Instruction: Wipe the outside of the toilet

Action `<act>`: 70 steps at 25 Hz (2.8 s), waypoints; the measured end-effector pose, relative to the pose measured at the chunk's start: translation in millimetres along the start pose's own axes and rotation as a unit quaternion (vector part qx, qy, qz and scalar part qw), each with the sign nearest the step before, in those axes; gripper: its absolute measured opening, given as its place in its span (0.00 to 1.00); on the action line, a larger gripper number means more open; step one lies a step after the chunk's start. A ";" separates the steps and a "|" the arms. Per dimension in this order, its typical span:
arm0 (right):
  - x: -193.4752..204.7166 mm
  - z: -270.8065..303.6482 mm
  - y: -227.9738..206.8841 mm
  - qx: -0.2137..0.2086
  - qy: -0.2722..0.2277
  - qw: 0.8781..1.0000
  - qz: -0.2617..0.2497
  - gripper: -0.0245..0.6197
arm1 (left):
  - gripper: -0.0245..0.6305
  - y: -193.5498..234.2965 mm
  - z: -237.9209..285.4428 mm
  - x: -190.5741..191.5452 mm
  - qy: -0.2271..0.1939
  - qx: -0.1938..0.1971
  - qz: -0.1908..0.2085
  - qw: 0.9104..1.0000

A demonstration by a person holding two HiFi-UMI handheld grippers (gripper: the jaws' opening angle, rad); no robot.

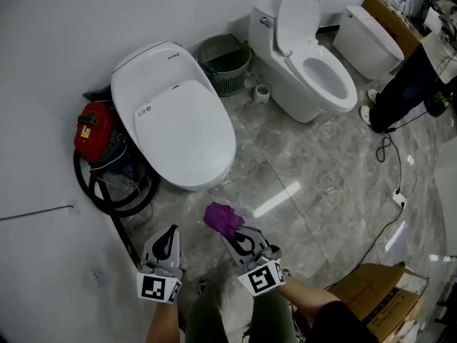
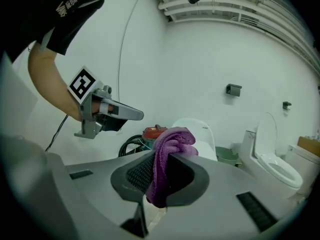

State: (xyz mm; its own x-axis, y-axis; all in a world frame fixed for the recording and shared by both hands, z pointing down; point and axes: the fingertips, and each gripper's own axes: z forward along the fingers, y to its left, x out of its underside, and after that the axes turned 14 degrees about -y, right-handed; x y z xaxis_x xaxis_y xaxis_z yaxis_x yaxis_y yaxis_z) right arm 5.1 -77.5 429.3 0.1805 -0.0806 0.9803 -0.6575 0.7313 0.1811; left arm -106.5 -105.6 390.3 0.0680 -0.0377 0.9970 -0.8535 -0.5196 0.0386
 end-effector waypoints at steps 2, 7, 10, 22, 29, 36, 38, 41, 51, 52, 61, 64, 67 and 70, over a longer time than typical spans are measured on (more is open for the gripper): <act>42.6 12.7 4.8 -0.018 -0.014 1.000 0.000 0.11 | 0.05 3.4 7.5 41.1 -0.012 -0.002 0.006 1.000; 142.6 45.0 9.6 -0.042 -0.056 0.998 -0.001 0.11 | 0.05 16.9 19.5 144.8 -0.028 -0.014 0.009 0.999; 190.2 63.3 10.6 -0.048 -0.085 0.995 0.002 0.11 | 0.05 21.8 30.7 196.0 -0.031 -0.004 0.024 0.999; 276.2 111.1 27.1 -0.061 -0.142 0.984 -0.085 0.11 | 0.05 43.1 41.1 300.0 -0.041 -0.026 0.041 0.998; 273.5 141.9 27.8 -0.045 -0.131 0.983 -0.117 0.11 | 0.05 44.8 26.1 293.8 -0.040 -0.025 0.040 0.998; 274.8 132.2 -14.4 0.022 -0.138 0.986 -0.087 0.11 | 0.05 40.4 33.5 298.1 -0.049 -0.012 0.038 0.998; 275.6 123.3 -33.2 0.049 -0.143 0.986 -0.077 0.11 | 0.05 37.6 34.4 298.7 -0.050 -0.008 0.037 0.998; 281.6 108.2 -67.9 0.098 -0.152 0.982 -0.056 0.11 | 0.05 33.1 34.6 302.1 -0.047 -0.005 0.036 0.998; 334.3 95.6 -193.7 0.247 -0.097 0.964 0.003 0.11 | 0.05 26.6 35.8 309.3 -0.037 0.011 0.048 0.998; 338.7 97.0 -201.1 0.254 -0.092 0.963 0.004 0.11 | 0.05 25.5 35.0 309.9 -0.036 0.013 0.050 0.998; 337.6 81.7 -212.0 0.281 -0.095 0.955 0.017 0.11 | 0.05 18.2 31.5 310.8 -0.042 0.033 0.059 0.997; 334.7 64.8 -179.5 0.268 -0.101 0.958 0.015 0.11 | 0.05 20.4 29.3 310.6 -0.046 0.035 0.058 0.997; 328.4 56.9 -132.5 0.220 -0.113 0.969 -0.018 0.11 | 0.05 24.5 26.1 310.6 -0.047 0.034 0.055 0.997; 325.7 62.4 -74.9 0.152 -0.116 0.980 -0.047 0.11 | 0.05 30.6 21.9 311.7 -0.047 0.033 0.052 0.997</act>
State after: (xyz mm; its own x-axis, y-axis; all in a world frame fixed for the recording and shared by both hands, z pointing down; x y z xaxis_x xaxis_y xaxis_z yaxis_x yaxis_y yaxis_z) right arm 67.5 -200.8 739.9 0.1019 -0.3156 0.9434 -0.8397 0.4812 0.2517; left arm -100.1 -151.9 700.8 0.0308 -0.1727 0.9845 -0.8234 -0.5628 -0.0729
